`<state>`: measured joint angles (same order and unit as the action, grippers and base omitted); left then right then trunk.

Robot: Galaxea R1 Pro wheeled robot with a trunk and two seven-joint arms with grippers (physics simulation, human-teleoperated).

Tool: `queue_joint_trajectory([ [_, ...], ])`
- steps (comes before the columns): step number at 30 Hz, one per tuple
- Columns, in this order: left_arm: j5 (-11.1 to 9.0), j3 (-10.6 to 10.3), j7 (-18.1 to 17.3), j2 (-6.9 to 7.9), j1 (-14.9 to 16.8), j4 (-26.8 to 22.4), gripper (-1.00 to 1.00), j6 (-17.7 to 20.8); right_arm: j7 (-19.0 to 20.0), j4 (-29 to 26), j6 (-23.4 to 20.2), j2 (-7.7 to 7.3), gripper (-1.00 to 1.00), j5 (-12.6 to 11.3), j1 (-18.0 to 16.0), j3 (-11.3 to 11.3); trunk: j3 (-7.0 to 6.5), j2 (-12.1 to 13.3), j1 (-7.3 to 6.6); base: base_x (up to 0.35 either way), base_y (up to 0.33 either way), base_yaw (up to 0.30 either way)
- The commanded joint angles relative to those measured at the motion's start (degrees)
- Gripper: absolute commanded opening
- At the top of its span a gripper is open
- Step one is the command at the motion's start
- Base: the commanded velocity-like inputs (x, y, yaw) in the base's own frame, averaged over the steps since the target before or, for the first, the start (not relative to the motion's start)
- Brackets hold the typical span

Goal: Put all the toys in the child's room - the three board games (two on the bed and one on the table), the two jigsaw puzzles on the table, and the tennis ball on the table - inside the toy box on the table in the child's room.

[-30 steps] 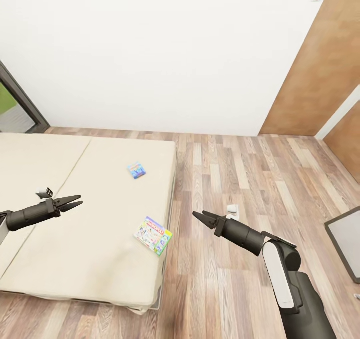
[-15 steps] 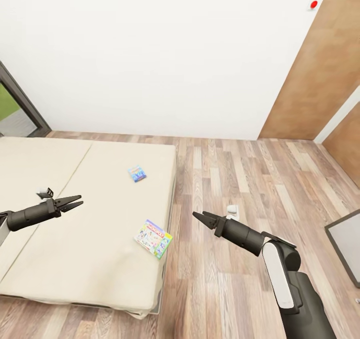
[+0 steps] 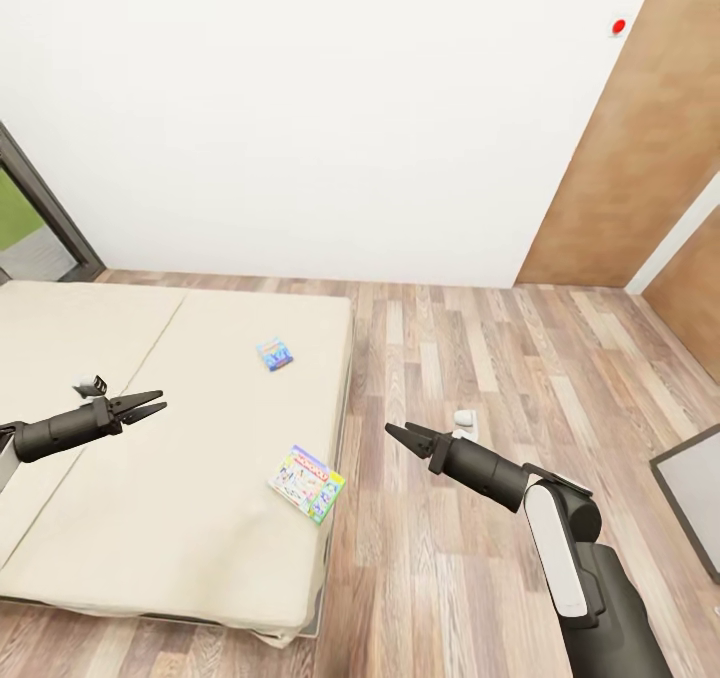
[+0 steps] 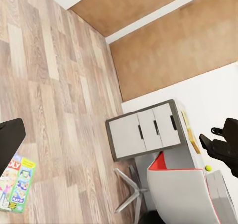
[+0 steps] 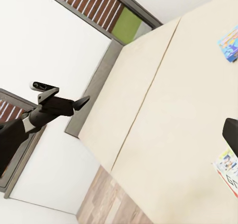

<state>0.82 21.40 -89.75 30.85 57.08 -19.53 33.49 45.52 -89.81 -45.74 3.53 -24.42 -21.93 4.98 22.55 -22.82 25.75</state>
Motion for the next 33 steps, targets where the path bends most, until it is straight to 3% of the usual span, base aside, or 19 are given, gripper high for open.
queue_joint_trajectory([
  [1,0.14,0.09,-0.25,0.0,0.05,0.02,1.0,0.61,0.18,-0.01,-0.31,0.06,1.0,-0.03,-0.04,0.12,-0.01,-0.09,0.03,0.0,0.0,0.0],
  [33,0.14,0.11,-0.25,-0.32,0.05,0.02,1.0,0.61,0.18,-0.01,-0.31,-0.01,1.0,0.05,-0.04,0.12,-3.03,-0.09,0.03,0.0,0.0,0.005],
])
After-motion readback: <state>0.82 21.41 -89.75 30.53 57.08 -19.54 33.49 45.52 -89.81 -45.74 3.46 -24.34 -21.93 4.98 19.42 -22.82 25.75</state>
